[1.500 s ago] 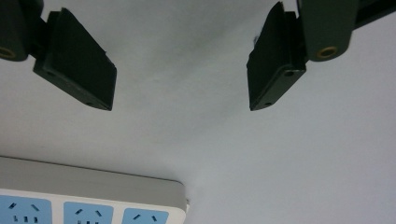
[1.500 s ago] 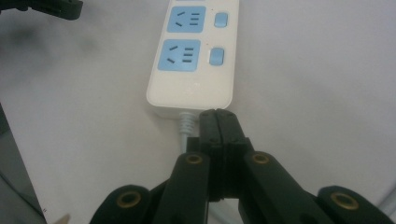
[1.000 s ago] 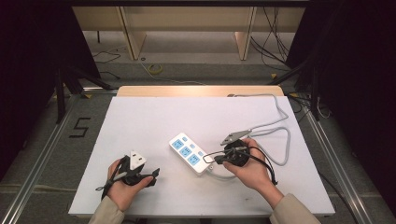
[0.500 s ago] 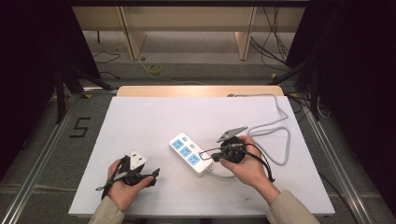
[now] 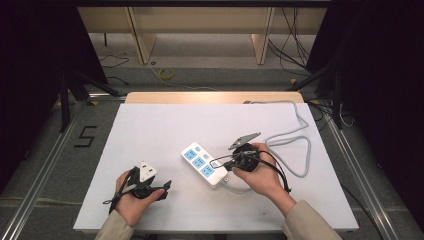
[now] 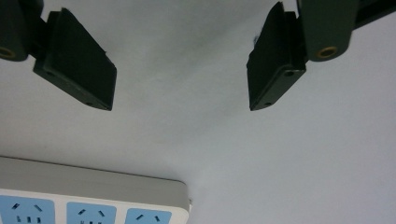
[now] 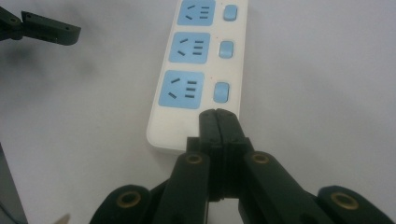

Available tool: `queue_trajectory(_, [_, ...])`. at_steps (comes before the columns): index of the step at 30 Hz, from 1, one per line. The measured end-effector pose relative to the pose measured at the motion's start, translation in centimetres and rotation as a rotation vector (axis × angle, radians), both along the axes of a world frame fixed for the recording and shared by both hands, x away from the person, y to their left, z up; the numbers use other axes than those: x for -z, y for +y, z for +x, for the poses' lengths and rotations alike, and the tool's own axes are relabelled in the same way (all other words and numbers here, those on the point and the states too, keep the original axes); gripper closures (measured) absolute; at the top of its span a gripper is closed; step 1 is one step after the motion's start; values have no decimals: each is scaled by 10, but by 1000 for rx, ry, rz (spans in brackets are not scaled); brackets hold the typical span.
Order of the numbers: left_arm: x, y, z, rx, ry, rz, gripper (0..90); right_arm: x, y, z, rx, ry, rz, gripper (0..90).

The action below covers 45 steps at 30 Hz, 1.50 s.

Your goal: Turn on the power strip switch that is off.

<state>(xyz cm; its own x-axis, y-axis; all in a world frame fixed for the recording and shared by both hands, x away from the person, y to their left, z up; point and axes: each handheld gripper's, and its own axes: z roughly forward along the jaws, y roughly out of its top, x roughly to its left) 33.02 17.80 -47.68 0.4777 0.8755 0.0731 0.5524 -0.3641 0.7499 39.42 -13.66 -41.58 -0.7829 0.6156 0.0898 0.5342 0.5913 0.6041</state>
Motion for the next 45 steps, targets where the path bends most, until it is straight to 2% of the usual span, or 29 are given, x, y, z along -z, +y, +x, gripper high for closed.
queue_trajectory(45, [-1,0,0,4,-7,-4,238,-10,29,26,-10,-5,-31,900])
